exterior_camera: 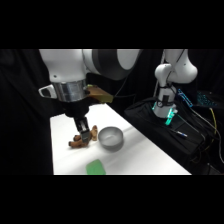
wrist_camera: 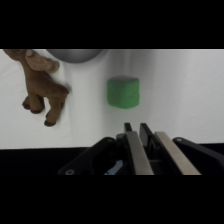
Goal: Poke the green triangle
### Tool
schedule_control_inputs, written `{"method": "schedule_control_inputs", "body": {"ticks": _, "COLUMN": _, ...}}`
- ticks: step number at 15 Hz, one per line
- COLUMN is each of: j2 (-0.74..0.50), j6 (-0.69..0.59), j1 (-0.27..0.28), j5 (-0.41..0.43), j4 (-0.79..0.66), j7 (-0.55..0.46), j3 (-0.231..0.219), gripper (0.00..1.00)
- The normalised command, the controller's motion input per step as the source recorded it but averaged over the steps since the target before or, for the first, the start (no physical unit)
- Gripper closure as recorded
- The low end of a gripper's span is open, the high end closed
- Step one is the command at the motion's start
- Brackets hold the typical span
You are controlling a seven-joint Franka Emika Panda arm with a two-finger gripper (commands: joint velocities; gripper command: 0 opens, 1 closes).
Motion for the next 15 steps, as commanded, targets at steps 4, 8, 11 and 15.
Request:
{"method": "schedule_control_inputs", "body": {"ticks": 4, "j2": 0.2, "j6": 0.12, "j1": 0.034, "j5": -0.011, "j4": 0.11, "j7": 0.06, "j3": 0.028, "gripper": 0.95}}
{"method": "schedule_control_inputs", "body": {"ticks": 8, "j2": 0.25, "j6": 0.3, "j1": -0.001, "j5": 0.02, "j4": 0.1, "j7": -0.02, "j3": 0.037, "gripper": 0.95}}
{"method": "schedule_control_inputs", "body": {"ticks": 11, "j2": 0.29, "j6": 0.32, "j1": -0.04, "j5": 0.074, "j4": 0.11, "j7": -0.1, "j3": 0.053, "gripper": 0.97}}
{"method": "schedule_control_inputs", "body": {"ticks": 15, "j2": 0.31, "j6": 0.2, "j1": -0.062, "j5": 0.087, "j4": 0.16, "j7": -0.12, "j3": 0.047, "gripper": 0.94}}
